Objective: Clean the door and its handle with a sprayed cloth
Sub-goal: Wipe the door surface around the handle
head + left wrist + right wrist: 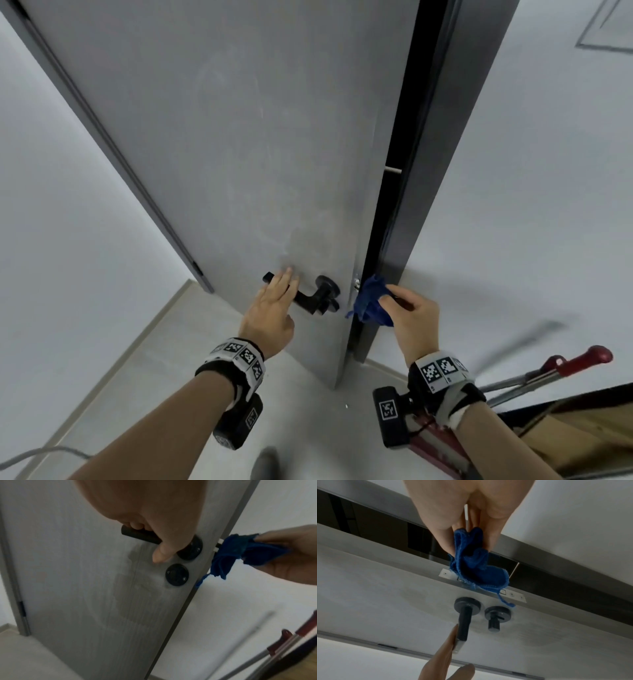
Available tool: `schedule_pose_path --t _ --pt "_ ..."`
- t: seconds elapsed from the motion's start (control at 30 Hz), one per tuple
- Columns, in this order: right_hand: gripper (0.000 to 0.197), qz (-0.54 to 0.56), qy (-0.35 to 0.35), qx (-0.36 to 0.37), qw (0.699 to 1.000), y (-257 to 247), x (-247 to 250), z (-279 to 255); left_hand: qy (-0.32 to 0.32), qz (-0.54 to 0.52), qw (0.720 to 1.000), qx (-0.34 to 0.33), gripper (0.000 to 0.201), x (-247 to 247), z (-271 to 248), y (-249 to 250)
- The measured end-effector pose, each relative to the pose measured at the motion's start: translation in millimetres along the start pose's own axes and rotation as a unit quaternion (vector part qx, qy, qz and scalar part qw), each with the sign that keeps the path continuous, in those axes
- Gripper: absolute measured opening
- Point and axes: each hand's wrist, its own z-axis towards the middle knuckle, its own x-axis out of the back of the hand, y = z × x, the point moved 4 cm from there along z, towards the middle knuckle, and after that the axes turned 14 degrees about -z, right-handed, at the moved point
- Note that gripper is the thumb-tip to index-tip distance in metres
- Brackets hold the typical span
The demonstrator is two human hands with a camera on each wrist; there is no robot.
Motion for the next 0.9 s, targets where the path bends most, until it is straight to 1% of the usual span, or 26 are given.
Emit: schedule_pose_path --t 0.07,0.13,0.23,0.37,0.47,0.57,0.63,0.7,0.77,0.83,0.9 --pt "0.019 0.004 0.011 -0.011 1.0 2.4 -1.4 8.6 -0.004 0.014 1.0 -0.018 0.085 -6.7 13.7 0.5" --pt "0.024 -0.002 0.027 -0.017 0.999 4.6 -6.2 17.8 -0.001 0.016 0.999 -0.036 0.084 -10.5 29.4 3.0" --pt "0.025 -0.008 0.05 -0.028 0.998 4.9 -15.2 32.3 -0.003 0.017 0.997 -0.077 0.076 -9.6 59.9 9.3" --pt "0.03 -0.007 0.102 -0.046 0.994 3.1 -25.4 52.1 -0.044 0.014 0.991 -0.128 0.059 -5.9 103.9 10.8" --pt "0.025 0.0 0.128 -0.065 0.99 2.1 -34.4 63.6 -0.06 0.025 0.982 -0.175 0.053 -5.7 138.6 8.4" --pt "0.02 -0.012 0.16 -0.083 0.984 -2.2 -42.5 71.8 -0.052 -0.007 0.976 -0.21 0.049 -0.1 175.3 5.6" --pt "0.015 -0.018 0.183 -0.092 0.979 -6.0 -45.5 76.8 -0.082 0.016 0.972 -0.219 0.047 3.5 196.6 6.6" --pt "0.015 -0.014 0.21 -0.098 0.973 -9.2 -46.2 82.8 -0.105 0.04 0.964 -0.242 0.038 4.8 209.3 8.0" --pt "0.013 -0.012 0.232 -0.098 0.968 -13.2 -46.1 87.1 -0.116 0.025 0.962 -0.245 0.035 5.3 216.3 8.6" --pt "0.012 -0.008 0.247 -0.094 0.964 -20.4 -46.6 89.4 -0.113 0.03 0.962 -0.248 0.035 3.3 219.4 7.6" --pt "0.017 -0.007 0.26 -0.092 0.961 -28.7 -46.8 89.9 -0.105 0.043 0.959 -0.26 0.034 3.4 218.5 8.3"
